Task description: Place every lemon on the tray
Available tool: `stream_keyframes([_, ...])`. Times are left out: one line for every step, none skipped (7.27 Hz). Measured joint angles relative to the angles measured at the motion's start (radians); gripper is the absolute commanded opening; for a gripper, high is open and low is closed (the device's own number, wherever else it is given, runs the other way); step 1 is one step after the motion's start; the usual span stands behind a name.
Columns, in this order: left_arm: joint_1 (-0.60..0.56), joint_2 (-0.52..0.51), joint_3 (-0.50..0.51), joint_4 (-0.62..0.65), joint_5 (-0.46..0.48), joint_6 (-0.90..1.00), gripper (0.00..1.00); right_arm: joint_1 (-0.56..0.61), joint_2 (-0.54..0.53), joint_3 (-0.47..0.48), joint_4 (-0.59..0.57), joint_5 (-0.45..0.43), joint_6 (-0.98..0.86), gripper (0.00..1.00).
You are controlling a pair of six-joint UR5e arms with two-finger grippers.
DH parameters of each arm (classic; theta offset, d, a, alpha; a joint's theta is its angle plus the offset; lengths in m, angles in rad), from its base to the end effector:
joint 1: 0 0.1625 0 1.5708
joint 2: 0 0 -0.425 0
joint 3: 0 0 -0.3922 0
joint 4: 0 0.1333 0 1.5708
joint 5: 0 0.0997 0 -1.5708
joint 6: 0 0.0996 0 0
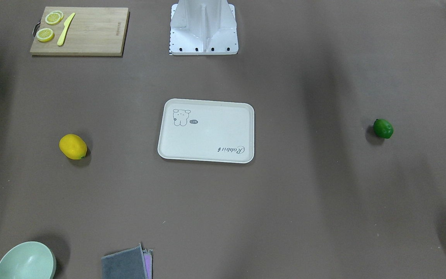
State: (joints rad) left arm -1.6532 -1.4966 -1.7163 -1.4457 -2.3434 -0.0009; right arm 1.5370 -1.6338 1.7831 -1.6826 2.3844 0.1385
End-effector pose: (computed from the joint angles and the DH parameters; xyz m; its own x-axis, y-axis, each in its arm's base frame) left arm -0.1010 -0.4486 0.6350 0.7105 -0.0972 -0.6969 0.0828 0.9951 -0.0544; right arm 0.0452 -0.4651 0.5929 0.6837 0.0879 0.7245 -0.0612 0.9961 -0.0631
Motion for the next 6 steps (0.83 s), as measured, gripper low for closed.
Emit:
stream_keyframes([0.000,0.000,-0.001,0.002,0.000,-0.002,0.98,0.000,-0.001,0.000,0.000,0.000,0.001,1.00])
stream_keyframes([0.002,-0.003,0.002,0.003,-0.001,-0.012,0.96,-0.001,-0.001,-0.001,0.000,0.000,0.002,1.00])
stream_keyframes([0.011,-0.010,0.005,0.002,-0.002,-0.044,0.96,-0.004,0.000,0.000,0.001,0.001,0.004,1.00])
stream_keyframes([0.036,-0.023,0.004,-0.001,-0.003,-0.105,0.97,-0.016,0.005,0.004,0.001,0.002,0.011,1.00])
stream_keyframes([0.085,-0.043,-0.001,-0.010,-0.007,-0.202,0.97,-0.038,0.014,0.012,0.001,0.006,0.035,1.00])
stream_keyframes([0.154,-0.062,-0.013,-0.036,-0.010,-0.313,0.97,-0.065,0.033,0.017,0.001,0.014,0.072,1.00])
